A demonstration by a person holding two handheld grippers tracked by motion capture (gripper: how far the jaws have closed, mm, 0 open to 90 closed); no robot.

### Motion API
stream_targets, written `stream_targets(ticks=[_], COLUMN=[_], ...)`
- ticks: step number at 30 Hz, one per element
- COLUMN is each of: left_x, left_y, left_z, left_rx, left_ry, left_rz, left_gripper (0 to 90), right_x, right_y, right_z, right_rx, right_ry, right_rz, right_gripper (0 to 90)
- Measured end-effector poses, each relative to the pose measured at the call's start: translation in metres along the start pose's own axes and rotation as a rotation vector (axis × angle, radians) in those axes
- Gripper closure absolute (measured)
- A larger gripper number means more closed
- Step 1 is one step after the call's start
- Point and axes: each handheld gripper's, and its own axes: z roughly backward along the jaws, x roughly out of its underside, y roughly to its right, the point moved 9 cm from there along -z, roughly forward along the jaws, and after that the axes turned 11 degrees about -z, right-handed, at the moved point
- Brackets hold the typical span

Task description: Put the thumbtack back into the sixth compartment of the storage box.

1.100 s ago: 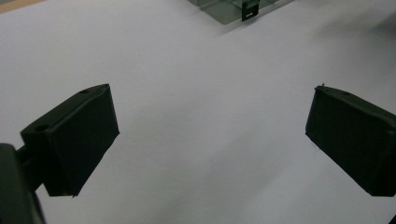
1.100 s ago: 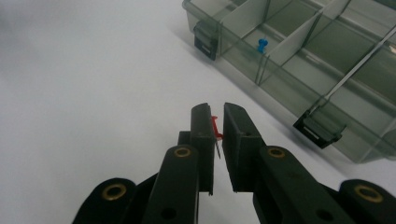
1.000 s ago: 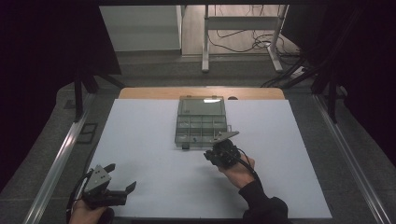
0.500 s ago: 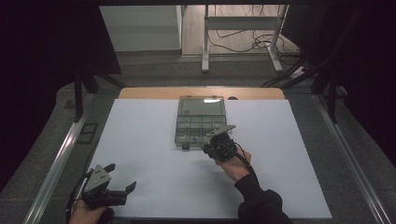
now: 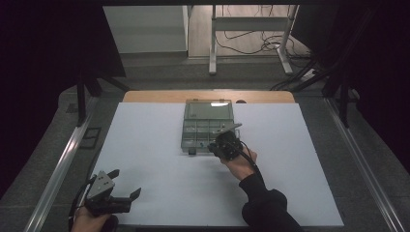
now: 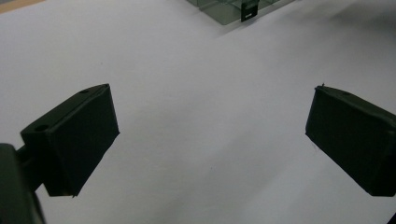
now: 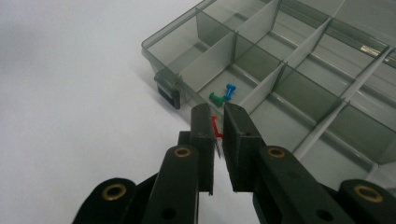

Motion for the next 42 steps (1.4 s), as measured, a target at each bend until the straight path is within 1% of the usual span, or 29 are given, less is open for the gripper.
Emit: stream_targets(ticks=[3,4,5,10,20,21,28,33,37,39,42], left_x=[0.0,0.0,0.0,0.0,0.0,0.0,0.0,0.0,0.0,0.0,0.0], left_y=[0.0,0.0,0.0,0.0,0.0,0.0,0.0,-0.002,-0.001,-0.001,-0.001], left_z=[0.0,0.0,0.0,0.0,0.0,0.0,0.001,0.001,0.001,0.001,0.001], left_rx=[-0.001,-0.001,-0.001,0.0,0.004,0.004,0.007,0.011,0.01,0.009,0.01], left_ry=[0.0,0.0,0.0,0.001,0.003,0.003,0.006,0.013,0.011,0.01,0.011], left_rz=[-0.003,-0.003,-0.003,-0.003,0.0,0.0,0.002,0.015,0.009,0.008,0.01], left_gripper=[3.0,3.1,3.1,3.1,3.0,3.0,3.0,3.0,3.0,3.0,3.0], right_x=[-0.003,-0.004,-0.006,-0.013,-0.026,-0.027,-0.03,-0.031,-0.031,-0.031,-0.031], right_y=[0.001,0.002,0.002,0.003,0.003,0.003,0.002,0.0,0.001,0.001,0.001], right_z=[-0.004,-0.006,-0.008,-0.015,-0.033,-0.035,-0.046,-0.046,-0.042,-0.039,-0.034], right_rx=[0.005,0.007,0.007,0.015,0.033,0.035,0.045,0.04,0.039,0.034,0.036], right_ry=[-0.001,0.001,0.002,0.008,0.011,0.009,0.0,0.006,0.006,0.007,0.011], right_rz=[-0.006,0.001,-0.009,-0.011,0.004,-0.002,0.009,0.016,0.013,0.008,0.014], right_gripper=[82.8,82.8,82.8,82.8,82.8,82.7,82.3,76.2,73.1,70.4,66.1])
